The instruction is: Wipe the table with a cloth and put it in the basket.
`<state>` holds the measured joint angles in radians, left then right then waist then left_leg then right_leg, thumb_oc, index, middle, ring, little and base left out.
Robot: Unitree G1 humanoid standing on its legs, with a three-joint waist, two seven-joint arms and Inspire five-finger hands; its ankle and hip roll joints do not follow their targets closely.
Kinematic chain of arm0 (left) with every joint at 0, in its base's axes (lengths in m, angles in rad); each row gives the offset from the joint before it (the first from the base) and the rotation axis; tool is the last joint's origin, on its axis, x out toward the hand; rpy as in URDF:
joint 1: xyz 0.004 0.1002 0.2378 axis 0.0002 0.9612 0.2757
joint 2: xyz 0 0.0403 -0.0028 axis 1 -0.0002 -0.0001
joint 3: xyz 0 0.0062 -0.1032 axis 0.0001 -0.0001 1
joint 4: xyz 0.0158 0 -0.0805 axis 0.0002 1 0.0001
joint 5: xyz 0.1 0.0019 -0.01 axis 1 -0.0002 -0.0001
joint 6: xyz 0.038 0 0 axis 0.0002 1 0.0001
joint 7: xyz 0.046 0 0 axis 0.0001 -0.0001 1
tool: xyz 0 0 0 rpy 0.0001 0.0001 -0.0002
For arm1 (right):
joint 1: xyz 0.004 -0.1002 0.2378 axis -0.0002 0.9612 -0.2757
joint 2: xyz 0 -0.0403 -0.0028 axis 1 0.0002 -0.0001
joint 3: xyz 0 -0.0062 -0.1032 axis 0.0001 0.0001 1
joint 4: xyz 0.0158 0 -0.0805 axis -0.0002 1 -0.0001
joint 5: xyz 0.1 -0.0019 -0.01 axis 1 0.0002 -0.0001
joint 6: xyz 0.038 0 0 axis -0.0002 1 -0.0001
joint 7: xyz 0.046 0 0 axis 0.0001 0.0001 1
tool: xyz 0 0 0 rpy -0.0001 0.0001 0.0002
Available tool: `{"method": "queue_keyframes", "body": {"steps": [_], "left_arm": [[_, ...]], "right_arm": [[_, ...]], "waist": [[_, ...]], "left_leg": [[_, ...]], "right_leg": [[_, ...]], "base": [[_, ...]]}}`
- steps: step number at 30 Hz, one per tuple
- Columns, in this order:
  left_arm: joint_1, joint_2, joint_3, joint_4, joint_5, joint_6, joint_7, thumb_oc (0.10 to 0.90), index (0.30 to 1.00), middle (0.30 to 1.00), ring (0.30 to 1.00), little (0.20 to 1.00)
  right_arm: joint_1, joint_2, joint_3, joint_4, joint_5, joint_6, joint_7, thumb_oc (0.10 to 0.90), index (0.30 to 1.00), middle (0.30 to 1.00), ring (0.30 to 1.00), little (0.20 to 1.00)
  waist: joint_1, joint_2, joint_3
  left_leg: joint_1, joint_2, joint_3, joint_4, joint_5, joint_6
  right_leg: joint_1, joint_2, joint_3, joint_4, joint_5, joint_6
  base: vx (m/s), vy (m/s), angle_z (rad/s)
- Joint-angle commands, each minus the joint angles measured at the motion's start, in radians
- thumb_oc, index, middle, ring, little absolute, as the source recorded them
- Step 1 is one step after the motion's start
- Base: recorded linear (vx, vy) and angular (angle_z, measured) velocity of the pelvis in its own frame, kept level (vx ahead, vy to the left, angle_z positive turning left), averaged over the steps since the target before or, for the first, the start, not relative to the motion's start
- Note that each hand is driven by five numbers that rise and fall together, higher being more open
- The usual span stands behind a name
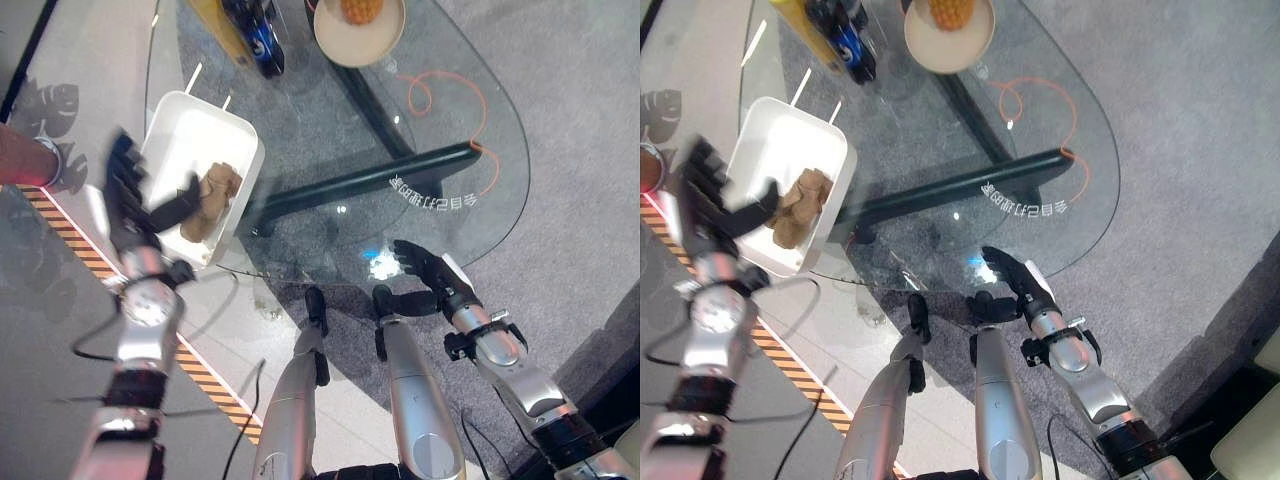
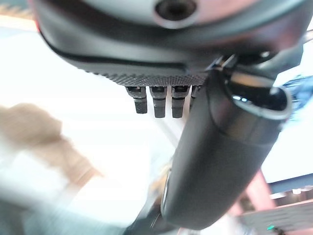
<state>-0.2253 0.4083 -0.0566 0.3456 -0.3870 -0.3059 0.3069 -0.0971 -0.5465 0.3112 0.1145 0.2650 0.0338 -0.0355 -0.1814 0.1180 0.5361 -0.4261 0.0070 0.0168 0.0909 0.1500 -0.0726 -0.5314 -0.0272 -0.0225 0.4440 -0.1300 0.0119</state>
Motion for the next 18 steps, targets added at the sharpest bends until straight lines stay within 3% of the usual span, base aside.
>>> {"method": "queue_keyframes", "body": {"steps": [1, 4, 6, 8, 10, 13, 15, 18], "left_arm": [[0.07, 0.036, 0.006, 0.028, -0.057, -0.042, -0.102, 0.8, 0.9, 0.9, 0.9, 0.9], [0.159, -0.022, -0.04, 0.142, -0.1, -0.005, -0.24, 0.8, 0.9, 0.9, 0.9, 0.9], [0.191, -0.066, -0.057, 0.22, -0.075, 0.038, -0.275, 0.8, 0.9, 0.9, 0.9, 0.9], [0.205, -0.095, -0.07, 0.296, -0.036, 0.039, -0.295, 0.8, 0.9, 0.9, 0.9, 0.9], [0.215, -0.159, -0.061, 0.491, -0.048, 0.109, -0.343, 0.8, 0.9, 0.9, 0.9, 0.9], [0.203, -0.191, -0.063, 0.673, -0.01, 0.105, -0.333, 0.8, 0.9, 0.9, 0.9, 0.9], [0.187, -0.202, -0.067, 0.813, 0.001, 0.144, -0.333, 0.8, 0.9, 0.9, 0.9, 0.9], [0.164, -0.202, -0.071, 0.894, 0.052, 0.182, -0.35, 0.8, 0.9, 0.9, 0.9, 0.9]], "right_arm": [[0.042, 0.083, -0.009, 0.052, 0.022, -0.094, 0.058, 0.8, 0.9, 0.9, 0.9, 0.9], [0.075, 0.135, -0.021, 0.222, 0.043, -0.108, 0.059, 0.8, 0.9, 0.9, 0.9, 0.9], [0.083, 0.167, -0.025, 0.314, 0.071, -0.1, 0.052, 0.8, 0.9, 0.9, 0.9, 0.9], [0.085, 0.185, -0.022, 0.386, 0.089, -0.095, 0.047, 0.8, 0.9, 0.9, 0.9, 0.9], [0.08, 0.228, -0.027, 0.582, 0.139, -0.088, 0.061, 0.8, 0.9, 0.9, 0.9, 0.9], [0.073, 0.272, -0.038, 0.778, 0.216, -0.086, 0.092, 0.8, 0.9, 0.9, 0.9, 0.9], [0.065, 0.298, -0.046, 0.911, 0.213, -0.088, 0.108, 0.8, 0.9, 0.9, 0.9, 0.9], [0.057, 0.317, -0.048, 1.017, 0.195, -0.076, 0.122, 0.8, 0.9, 0.9, 0.9, 0.9]], "waist": [[0.012, -0.066, -0.101], [0.033, -0.076, -0.168], [0.046, -0.082, -0.211], [0.053, -0.087, -0.24], [0.071, -0.098, -0.317], [0.083, -0.108, -0.374], [0.086, -0.114, -0.409], [0.084, -0.118, -0.433]], "left_leg": [[0.031, -0.047, -0.004, 0.057, -0.1, -0.001], [0.112, -0.029, 0.004, 0.002, -0.097, 0.003], [0.151, -0.022, 0.008, -0.024, -0.098, 0.008], [0.187, -0.015, 0.015, -0.045, -0.1, 0.009], [0.263, -0.005, 0.024, -0.085, -0.11, 0.015], [0.316, 0.005, 0.034, -0.112, -0.115, 0.019], [0.348, 0.011, 0.046, -0.123, -0.123, 0.022], [0.381, 0.015, 0.057, -0.128, -0.138, 0.027]], "right_leg": [[0.108, 0.013, 0.03, -0.206, 0.088, 0.071], [0.192, 0.001, -0.009, -0.252, 0.093, 0.072], [0.236, -0.004, -0.027, -0.28, 0.097, 0.075], [0.275, -0.006, -0.04, -0.302, 0.1, 0.076], [0.366, -0.004, -0.063, -0.353, 0.1, 0.08], [0.427, -0.004, -0.087, -0.384, 0.1, 0.082], [0.464, -0.004, -0.103, -0.397, 0.096, 0.084], [0.496, -0.006, -0.114, -0.406, 0.089, 0.083]], "base": [[-0.06, -0.152, -0.12], [-0.02, -0.152, -0.09], [0.04, -0.155, -0.02], [0.06, -0.142, 0.02], [0.17, -0.193, -0.02], [0.13, -0.134, 0.04], [0.1, -0.13, 0.11], [0.07, -0.072, 0.03]]}}
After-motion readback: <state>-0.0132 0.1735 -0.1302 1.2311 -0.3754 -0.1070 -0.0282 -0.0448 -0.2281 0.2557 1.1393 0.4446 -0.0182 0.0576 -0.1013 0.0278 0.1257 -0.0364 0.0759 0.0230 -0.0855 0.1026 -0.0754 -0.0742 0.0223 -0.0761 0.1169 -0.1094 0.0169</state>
